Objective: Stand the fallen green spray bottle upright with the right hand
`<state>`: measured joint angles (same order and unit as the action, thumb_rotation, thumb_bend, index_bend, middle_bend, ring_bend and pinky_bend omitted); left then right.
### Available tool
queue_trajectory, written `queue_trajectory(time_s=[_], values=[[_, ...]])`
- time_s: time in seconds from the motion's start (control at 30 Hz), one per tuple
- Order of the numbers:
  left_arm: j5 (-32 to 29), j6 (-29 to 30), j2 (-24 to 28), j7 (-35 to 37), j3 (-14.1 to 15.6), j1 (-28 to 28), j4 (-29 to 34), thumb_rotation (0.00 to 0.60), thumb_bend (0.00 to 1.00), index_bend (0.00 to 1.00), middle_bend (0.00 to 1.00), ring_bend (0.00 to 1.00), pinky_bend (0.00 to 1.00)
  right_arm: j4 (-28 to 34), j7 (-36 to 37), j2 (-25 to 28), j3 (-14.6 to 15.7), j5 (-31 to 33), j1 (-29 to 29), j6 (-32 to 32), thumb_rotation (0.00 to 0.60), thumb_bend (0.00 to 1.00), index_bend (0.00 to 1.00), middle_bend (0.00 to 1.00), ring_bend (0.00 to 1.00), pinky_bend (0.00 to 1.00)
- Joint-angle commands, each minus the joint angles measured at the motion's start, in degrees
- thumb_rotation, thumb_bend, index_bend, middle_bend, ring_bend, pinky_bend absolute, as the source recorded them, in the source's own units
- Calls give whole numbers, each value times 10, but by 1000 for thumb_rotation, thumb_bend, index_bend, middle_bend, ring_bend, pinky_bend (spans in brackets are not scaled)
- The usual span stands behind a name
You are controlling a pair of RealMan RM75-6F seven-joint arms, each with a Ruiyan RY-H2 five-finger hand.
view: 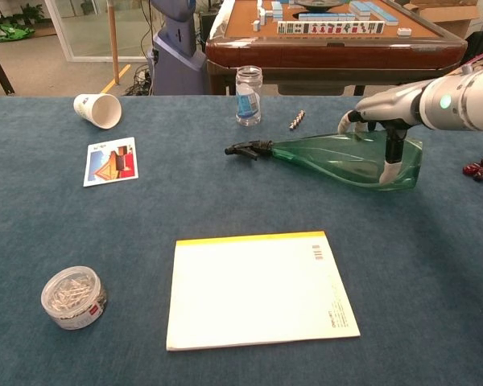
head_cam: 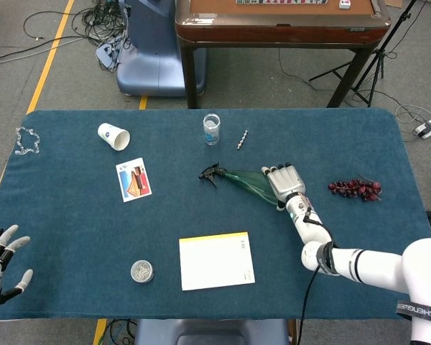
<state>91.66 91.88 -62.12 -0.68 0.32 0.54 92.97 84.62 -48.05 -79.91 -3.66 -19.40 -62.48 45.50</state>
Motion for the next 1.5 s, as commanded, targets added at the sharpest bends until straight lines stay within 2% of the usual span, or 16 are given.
queue_trajectory(time_s=[0.03,0.17,0.3,0.37,0.43,0.57,0.73,0.9,1.1,1.23,1.5], values=[[1,0,0,-1,0,-1,1,600,335,231,73,31,31,15,39,21,17,-79,22,-23,600,0,167,247,145,190],[2,0,1,-2,0,-1,3,600,335,231,73,31,31,34,94,47,28,-207,53,-44,600,0,191,260,145,190],[2,-1,1,-5,0,-1,6,600,334,231,73,31,30,49,156,77,37,-340,90,-36,600,0,192,261,145,190],[4,-2,1,-6,0,-2,8,600,334,231,73,31,29,40,186,88,39,-382,104,-27,600,1,192,259,145,190],[7,-3,1,-9,0,-4,9,600,334,231,73,31,28,31,213,95,36,-394,113,-26,600,2,192,243,145,190],[9,-4,0,-10,1,-6,11,600,335,231,72,31,23,19,235,98,34,-402,120,-30,600,2,151,181,138,190],[7,-2,1,-6,1,-3,9,600,334,231,73,31,22,27,237,104,40,-398,130,-29,600,3,4,65,51,116],[8,0,0,0,2,-2,5,600,335,231,73,31,21,39,236,109,40,-399,146,-4,600,3,0,0,0,34],[10,-1,-1,3,4,-3,3,600,335,231,73,30,20,47,222,112,40,-395,162,23,600,0,0,0,0,27],[12,0,-2,5,5,-2,1,600,335,232,73,30,20,20,197,89,34,-365,156,22,600,0,0,0,0,21],[5,6,2,12,4,4,-3,600,334,239,73,29,19,-88,140,1,1,-297,131,35,600,0,0,0,0,21]])
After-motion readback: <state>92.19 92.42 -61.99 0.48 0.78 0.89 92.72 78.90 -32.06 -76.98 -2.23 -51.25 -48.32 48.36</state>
